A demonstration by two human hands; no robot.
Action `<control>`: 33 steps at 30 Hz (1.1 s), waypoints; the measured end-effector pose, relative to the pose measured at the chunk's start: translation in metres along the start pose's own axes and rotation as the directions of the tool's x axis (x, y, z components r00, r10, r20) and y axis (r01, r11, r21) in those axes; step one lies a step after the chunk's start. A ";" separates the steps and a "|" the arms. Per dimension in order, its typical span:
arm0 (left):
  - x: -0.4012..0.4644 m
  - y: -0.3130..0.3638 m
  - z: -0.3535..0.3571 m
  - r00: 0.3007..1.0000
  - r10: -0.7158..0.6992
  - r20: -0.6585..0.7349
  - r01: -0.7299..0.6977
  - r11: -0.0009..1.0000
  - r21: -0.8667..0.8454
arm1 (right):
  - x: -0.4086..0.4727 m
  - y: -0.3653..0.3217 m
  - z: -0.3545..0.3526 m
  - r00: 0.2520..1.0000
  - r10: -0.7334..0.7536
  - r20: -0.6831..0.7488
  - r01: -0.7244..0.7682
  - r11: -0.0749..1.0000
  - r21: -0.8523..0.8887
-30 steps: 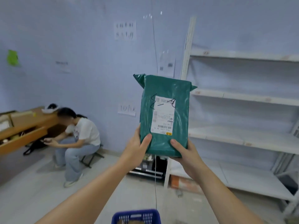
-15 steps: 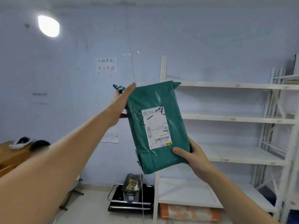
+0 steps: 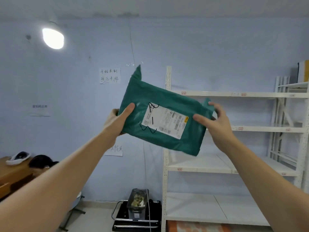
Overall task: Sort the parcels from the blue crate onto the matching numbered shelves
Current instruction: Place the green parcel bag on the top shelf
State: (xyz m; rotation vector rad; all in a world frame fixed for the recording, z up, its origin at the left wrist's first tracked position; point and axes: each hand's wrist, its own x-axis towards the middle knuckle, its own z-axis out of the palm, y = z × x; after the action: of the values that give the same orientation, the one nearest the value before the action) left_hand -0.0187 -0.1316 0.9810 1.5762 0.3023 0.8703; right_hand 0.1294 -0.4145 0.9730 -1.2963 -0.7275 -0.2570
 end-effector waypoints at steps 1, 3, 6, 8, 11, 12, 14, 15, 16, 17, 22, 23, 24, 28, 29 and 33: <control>-0.004 -0.008 0.005 1.000 -0.010 -0.028 0.007 0.996 -0.089 | 0.003 -0.007 0.011 0.998 0.008 -0.070 -0.005 0.999 0.043; -0.010 -0.025 0.014 0.995 -0.061 -0.078 0.040 0.967 -0.251 | 0.008 -0.016 0.030 0.991 0.016 -0.133 -0.014 1.000 0.014; -0.017 -0.048 0.020 0.972 -0.186 -0.141 0.111 0.900 -0.421 | 0.011 -0.021 0.042 0.997 0.022 0.075 -0.016 0.997 -0.076; -0.020 -0.061 0.019 0.956 -0.240 -0.168 0.129 0.859 -0.495 | 0.011 -0.019 0.042 0.964 0.047 0.263 -0.024 0.996 -0.091; -0.030 -0.069 0.017 0.933 -0.308 -0.183 0.139 0.782 -0.607 | 0.013 -0.010 0.047 0.969 0.000 0.247 0.017 0.998 -0.067; -0.033 -0.070 0.019 0.927 -0.331 -0.176 0.143 0.748 -0.648 | 0.013 -0.007 0.049 0.983 -0.024 0.182 0.029 0.999 -0.026; -0.039 -0.072 0.023 0.921 -0.357 -0.155 0.151 0.696 -0.702 | 0.013 0.002 0.055 0.999 -0.031 0.038 0.028 0.997 0.073; -0.042 -0.072 0.026 0.921 -0.359 -0.149 0.149 0.681 -0.717 | 0.012 0.006 0.060 1.000 -0.012 -0.016 0.014 0.992 0.124; -0.044 -0.071 0.030 0.922 -0.361 -0.144 0.148 0.669 -0.728 | 0.009 0.012 0.065 0.999 0.022 -0.049 -0.013 0.984 0.178; -0.045 -0.072 0.035 0.920 -0.365 -0.141 0.149 0.659 -0.738 | 0.005 0.018 0.070 0.997 0.055 -0.060 -0.040 0.972 0.233; -0.056 -0.071 0.059 0.912 -0.393 -0.121 0.166 0.620 -0.766 | -0.021 0.049 0.105 0.975 0.220 -0.024 -0.190 0.888 0.418; -0.058 -0.072 0.064 0.913 -0.392 -0.113 0.174 0.626 -0.760 | -0.027 0.055 0.113 0.968 0.252 0.002 -0.227 0.866 0.445; -0.062 -0.072 0.069 0.917 -0.386 -0.102 0.182 0.632 -0.753 | -0.032 0.061 0.120 0.960 0.278 0.036 -0.262 0.841 0.473; -0.068 -0.073 0.078 0.943 -0.333 -0.017 0.214 0.642 -0.736 | -0.036 0.070 0.130 0.946 0.307 0.102 -0.307 0.757 0.576; -0.068 -0.073 0.076 0.947 -0.320 0.021 0.238 0.657 -0.716 | -0.032 0.069 0.128 0.948 0.301 0.106 -0.304 0.751 0.586; -0.056 -0.073 0.053 0.942 -0.325 0.079 0.318 0.798 -0.511 | -0.018 0.059 0.113 0.962 0.249 0.109 -0.263 0.744 0.614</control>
State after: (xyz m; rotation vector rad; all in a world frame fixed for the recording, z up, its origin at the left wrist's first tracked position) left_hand -0.0004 -0.1904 0.8945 0.9749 0.3035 0.6235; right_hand 0.1094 -0.2963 0.9260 -0.7381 -0.5686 0.2204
